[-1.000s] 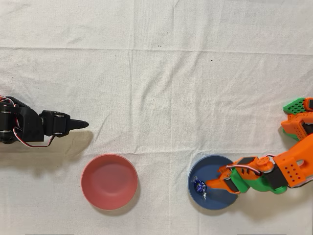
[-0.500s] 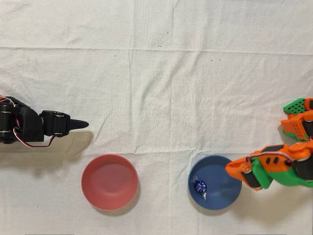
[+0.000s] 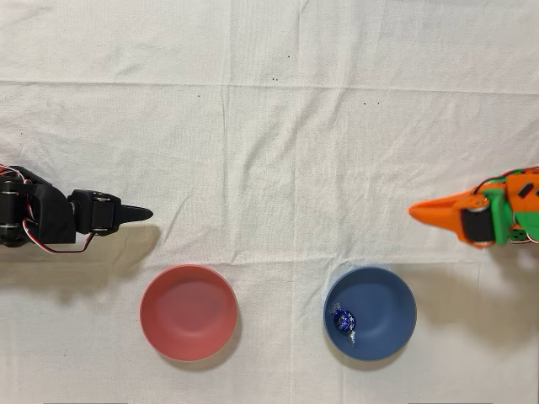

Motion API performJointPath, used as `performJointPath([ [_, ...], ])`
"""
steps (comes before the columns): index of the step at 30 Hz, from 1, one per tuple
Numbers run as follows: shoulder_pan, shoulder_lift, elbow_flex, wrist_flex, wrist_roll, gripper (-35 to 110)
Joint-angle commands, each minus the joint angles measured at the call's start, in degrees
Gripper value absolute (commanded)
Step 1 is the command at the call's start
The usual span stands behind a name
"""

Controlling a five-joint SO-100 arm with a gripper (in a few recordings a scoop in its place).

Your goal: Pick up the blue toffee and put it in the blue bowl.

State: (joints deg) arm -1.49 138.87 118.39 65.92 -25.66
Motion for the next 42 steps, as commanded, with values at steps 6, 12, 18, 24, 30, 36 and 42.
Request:
performJointPath([
  [6,3.69,20.3,17.58,-7.73,5.71,0],
  [12,3.16,27.07,26.72,-11.87,9.4,0],
  [18,2.29,33.66,34.8,-11.78,13.97,0],
  [24,0.35,37.53,41.4,-11.16,18.02,0],
  [30,2.9,41.66,48.43,-11.07,18.46,0],
  [36,3.43,45.26,55.11,-11.34,17.4,0],
  [42,3.69,48.25,60.64,-11.78,19.51,0],
])
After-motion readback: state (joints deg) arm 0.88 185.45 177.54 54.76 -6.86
